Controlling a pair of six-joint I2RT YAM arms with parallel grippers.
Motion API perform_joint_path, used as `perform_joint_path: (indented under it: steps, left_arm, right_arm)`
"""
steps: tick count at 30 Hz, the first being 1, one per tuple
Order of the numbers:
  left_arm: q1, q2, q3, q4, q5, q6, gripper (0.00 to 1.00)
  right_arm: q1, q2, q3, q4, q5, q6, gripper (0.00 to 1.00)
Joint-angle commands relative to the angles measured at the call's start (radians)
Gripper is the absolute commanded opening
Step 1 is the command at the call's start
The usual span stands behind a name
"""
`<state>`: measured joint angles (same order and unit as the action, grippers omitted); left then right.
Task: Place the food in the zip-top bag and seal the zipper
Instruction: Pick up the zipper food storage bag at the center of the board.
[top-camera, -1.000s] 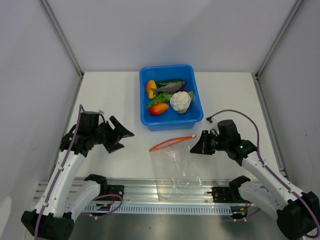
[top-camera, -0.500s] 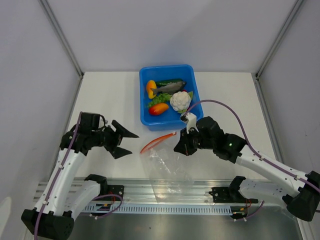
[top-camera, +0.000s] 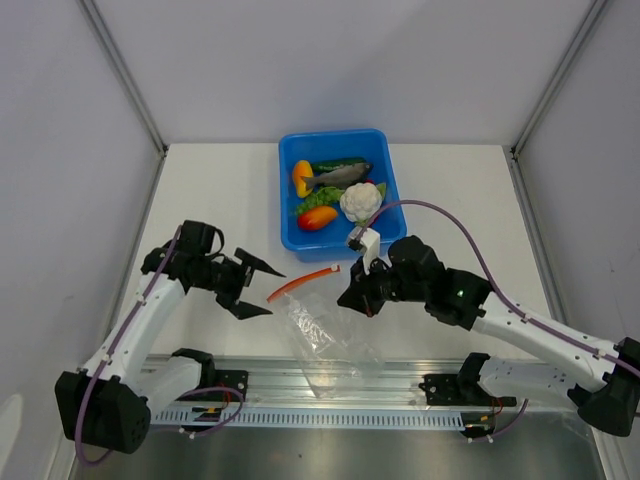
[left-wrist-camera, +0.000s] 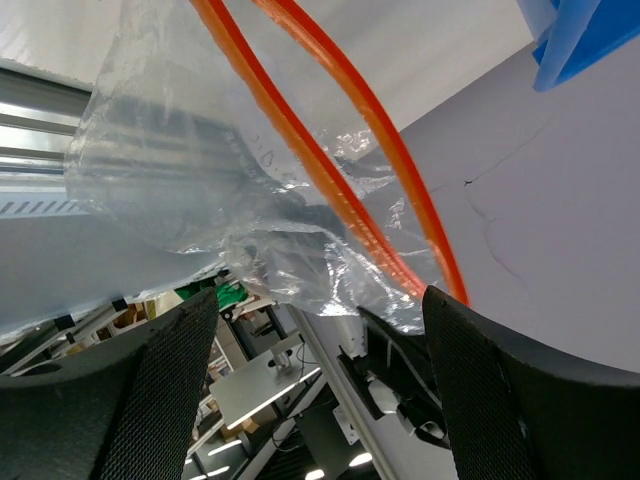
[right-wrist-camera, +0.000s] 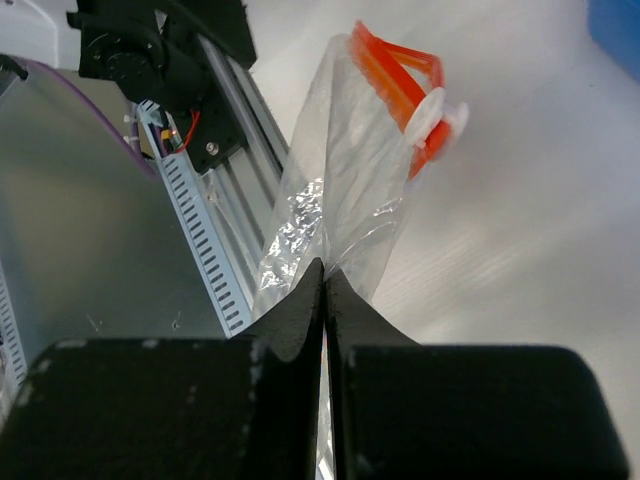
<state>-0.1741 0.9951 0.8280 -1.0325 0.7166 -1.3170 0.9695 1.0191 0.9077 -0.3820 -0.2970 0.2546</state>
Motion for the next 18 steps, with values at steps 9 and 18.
perform_joint_path:
  steps: [9,18]
  left_arm:
    - [-0.021,0.119,0.053,-0.037,0.06,0.032,0.82]
    - [-0.051,0.171,0.051,-0.012,0.055,0.039,0.73]
  right_arm:
    - [0.069,0.006,0.082,-0.001,0.045,-0.086,0.0]
    - [0.095,0.009,0.099,-0.02,0.082,-0.104,0.0]
